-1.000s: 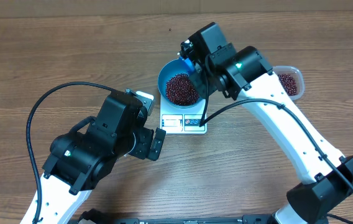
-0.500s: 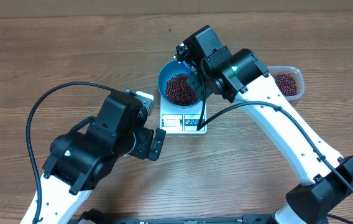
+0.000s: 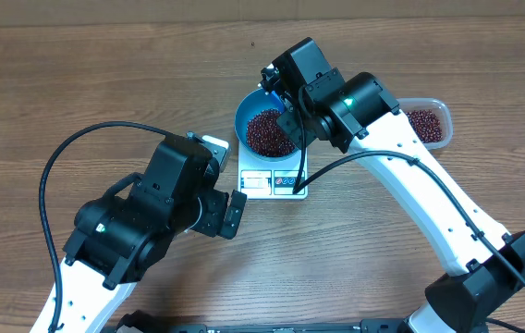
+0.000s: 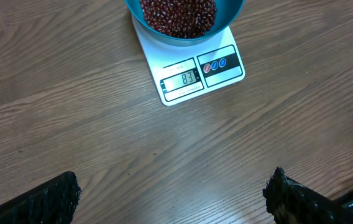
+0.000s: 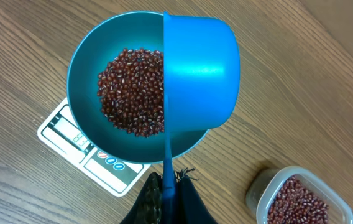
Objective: Scoop item into bowl and weigh 150g on scale
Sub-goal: 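Tip the scoop over the teal bowl to pour beans, right gripper, then carry the empty scoop back right to the bean tub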
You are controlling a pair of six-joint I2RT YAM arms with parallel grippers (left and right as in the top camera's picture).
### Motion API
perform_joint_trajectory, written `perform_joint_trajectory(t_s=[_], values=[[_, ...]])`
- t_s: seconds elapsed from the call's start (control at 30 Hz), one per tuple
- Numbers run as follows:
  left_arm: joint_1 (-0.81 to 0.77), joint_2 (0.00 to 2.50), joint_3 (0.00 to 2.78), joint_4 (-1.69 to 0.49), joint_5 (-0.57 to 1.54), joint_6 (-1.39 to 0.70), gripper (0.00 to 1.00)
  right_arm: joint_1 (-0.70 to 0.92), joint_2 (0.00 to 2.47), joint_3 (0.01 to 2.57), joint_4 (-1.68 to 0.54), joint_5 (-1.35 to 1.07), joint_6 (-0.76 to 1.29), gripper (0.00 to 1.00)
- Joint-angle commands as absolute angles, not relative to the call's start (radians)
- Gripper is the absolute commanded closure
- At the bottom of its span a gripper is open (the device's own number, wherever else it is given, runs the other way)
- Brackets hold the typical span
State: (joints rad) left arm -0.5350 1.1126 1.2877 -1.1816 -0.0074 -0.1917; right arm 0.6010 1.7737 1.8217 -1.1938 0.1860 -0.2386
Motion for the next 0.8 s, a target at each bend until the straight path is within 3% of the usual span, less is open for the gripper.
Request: perform_joint_trajectory(t_s=[0.0, 0.3, 0.53, 0.77], values=[[-0.530, 1.100, 1.310, -1.178, -0.007, -0.206, 0.01, 0.591, 1.745, 1.853, -1.182, 0.115, -0.195, 0.96], [-0.530, 1.100, 1.310, -1.178, -0.007, -0.206, 0.01, 0.428, 1.718, 1.853, -1.174, -0.085, -0.096, 0.96], [-0.530, 1.100, 1.310, -1.178, -0.007, -0.206, 0.01, 0.138, 1.653, 1.853, -1.150, -0.546, -0.096, 0.96], [-0.530, 1.100, 1.310, -1.178, -0.007, -0.206, 0.01, -0.101, 1.636, 1.853, -1.223, -0.467, -0.078, 0.96]])
